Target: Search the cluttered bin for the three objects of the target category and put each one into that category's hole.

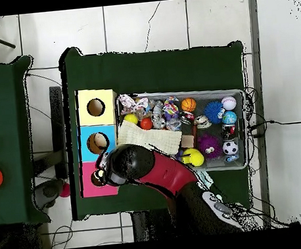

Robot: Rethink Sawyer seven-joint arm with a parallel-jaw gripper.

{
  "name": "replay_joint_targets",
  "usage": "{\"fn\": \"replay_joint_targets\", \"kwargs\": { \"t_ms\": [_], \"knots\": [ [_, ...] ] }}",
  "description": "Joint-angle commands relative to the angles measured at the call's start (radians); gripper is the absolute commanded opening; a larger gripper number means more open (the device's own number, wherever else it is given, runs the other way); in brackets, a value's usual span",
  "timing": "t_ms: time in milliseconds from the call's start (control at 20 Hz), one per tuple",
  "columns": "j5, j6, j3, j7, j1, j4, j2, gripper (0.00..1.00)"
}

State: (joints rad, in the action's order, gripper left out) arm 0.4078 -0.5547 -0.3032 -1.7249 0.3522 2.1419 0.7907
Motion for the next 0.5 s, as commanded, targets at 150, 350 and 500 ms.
{"fn": "replay_joint_targets", "kwargs": {
  "t_ms": [150, 350, 500],
  "knots": [
    [-0.052, 0.091, -0.046, -0.065, 0.007, 0.0, -0.042, 0.0],
    [-0.05, 0.044, -0.051, -0.067, 0.002, -0.014, -0.037, 0.0],
    [-0.022, 0.003, -0.06, -0.092, 0.002, -0.003, -0.016, 0.0]
  ]
}}
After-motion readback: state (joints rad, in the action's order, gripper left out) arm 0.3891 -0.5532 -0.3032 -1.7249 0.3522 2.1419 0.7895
